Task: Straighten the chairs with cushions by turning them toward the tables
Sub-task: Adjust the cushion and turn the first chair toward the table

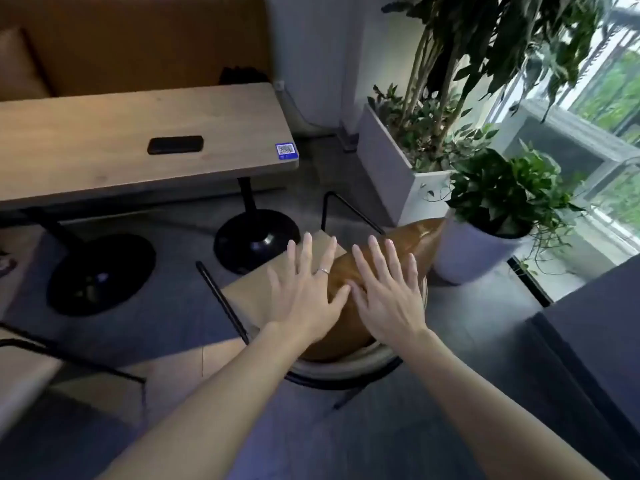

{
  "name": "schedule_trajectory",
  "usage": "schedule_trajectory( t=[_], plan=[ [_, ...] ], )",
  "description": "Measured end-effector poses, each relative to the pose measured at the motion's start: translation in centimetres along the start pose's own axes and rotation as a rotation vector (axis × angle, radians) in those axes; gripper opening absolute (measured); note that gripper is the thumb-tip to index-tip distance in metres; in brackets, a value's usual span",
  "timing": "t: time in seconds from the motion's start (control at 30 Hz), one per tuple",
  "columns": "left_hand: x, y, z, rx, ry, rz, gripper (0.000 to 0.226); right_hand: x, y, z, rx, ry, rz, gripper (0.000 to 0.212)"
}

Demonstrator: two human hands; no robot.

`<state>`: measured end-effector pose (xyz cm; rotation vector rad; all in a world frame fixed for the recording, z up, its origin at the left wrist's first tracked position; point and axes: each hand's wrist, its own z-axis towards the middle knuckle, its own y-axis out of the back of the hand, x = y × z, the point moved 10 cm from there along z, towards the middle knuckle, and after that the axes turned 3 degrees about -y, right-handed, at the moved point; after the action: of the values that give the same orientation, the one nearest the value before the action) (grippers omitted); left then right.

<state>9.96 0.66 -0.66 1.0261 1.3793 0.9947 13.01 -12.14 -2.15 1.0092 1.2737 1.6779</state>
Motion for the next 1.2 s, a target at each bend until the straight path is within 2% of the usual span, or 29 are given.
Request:
schedule_trajectory(
  t=[0.1, 0.27, 0.33, 0.43, 0.53, 0.67, 0.77, 0.87, 0.93, 0.97, 1.03, 1.1, 1.2],
  plan=[
    [0.5, -5.1, -0.4, 0.247, -0.016, -0.004, 0.08, -0.9, -2.8, -0.6, 0.081, -0.028, 0.021, 0.065],
    [1.0, -6.3, -0.5, 0.227, -0.009, 0.024, 0.079, -1.3, -4.8, -1.3, 0.078, -0.04, 0.078, 0.065],
    [1.3, -6.1, -0.2, 0.271, 0.019, -0.077, 0.076, -1.3, -4.6, -1.2, 0.063, -0.026, 0.095, 0.062],
    [2.9, -5.2, 0.3, 0.279, 0.119, -0.373, 0.062, -2.1, -4.0, -1.5, 0.02, -0.039, 0.174, 0.057],
    [5.8, -4.2, 0.3, 0.215, 0.279, -0.673, 0.049, -4.3, -3.4, -2.2, -0.037, -0.116, 0.25, 0.058],
    [12.7, -5.8, -2.6, 0.008, 0.637, -0.956, 0.041, -7.9, -4.5, -3.5, 0.012, -0.313, 0.359, 0.088],
    [16.3, -9.1, -6.6, -0.129, 0.921, -1.015, 0.051, -10.6, -6.7, -4.7, 0.085, -0.514, 0.492, 0.101],
    [16.7, -13.6, -9.5, -0.091, 1.101, -1.066, 0.078, -13.4, -9.8, -6.1, 0.168, -0.79, 0.694, 0.101],
    [15.9, -16.2, -10.2, -0.047, 1.185, -1.16, 0.085, -14.5, -12.2, -7.1, 0.223, -0.983, 0.865, 0.102],
    [15.6, -17.4, -10.3, -0.031, 1.22, -1.223, 0.086, -14.6, -13.4, -7.6, 0.25, -1.066, 0.954, 0.099],
    [15.0, -19.3, -10.1, -0.008, 1.257, -1.358, 0.081, -14.0, -15.0, -8.5, 0.317, -1.17, 1.077, 0.074],
    [14.6, -20.5, -9.5, 0.035, 1.232, -1.483, 0.08, -14.0, -16.3, -9.1, 0.353, -1.186, 1.094, 0.055],
    [14.8, -21.7, -8.7, 0.052, 1.185, -1.581, 0.08, -14.4, -17.3, -9.2, 0.337, -1.181, 1.095, 0.043]
  ],
)
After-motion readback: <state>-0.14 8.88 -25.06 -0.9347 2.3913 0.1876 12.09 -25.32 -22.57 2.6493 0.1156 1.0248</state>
